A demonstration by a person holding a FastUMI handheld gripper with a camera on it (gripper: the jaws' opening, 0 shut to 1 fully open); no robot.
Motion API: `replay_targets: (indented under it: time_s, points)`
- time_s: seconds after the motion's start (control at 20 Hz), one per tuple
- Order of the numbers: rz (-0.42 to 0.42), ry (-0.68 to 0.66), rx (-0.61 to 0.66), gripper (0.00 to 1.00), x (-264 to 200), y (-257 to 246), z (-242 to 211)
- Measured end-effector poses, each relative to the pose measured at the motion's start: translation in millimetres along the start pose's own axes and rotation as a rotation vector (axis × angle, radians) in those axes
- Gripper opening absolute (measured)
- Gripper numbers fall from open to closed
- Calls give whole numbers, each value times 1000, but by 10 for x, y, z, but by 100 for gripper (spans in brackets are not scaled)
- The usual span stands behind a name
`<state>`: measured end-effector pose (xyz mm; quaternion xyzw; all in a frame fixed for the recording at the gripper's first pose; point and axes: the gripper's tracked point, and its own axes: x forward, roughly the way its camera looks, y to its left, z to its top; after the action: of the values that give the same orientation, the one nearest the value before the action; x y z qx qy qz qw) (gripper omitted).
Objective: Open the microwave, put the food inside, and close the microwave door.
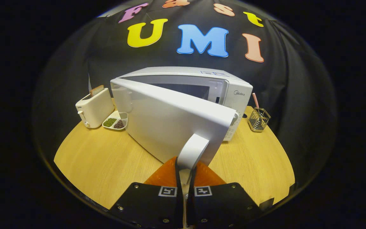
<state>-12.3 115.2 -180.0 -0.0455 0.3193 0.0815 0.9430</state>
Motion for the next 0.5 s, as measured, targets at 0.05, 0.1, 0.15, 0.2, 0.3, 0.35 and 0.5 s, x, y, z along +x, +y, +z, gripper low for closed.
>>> replay_targets:
  time_s: [0.05, 0.1, 0.15, 0.2, 0.3, 0.35, 0.5]
  points:
    - [14, -1, 0, 7, -56, 70, -26]
    - [26, -4, -5, 7, -99, 151, -57]
    - [37, -7, -12, 10, -149, 233, -84]
    - [48, -10, -22, 11, -191, 308, -128]
    - [65, -22, -62, 16, -277, 472, -188]
    - [70, -25, -90, 17, -334, 553, -220]
    - [110, -40, -166, 22, -451, 850, -332]
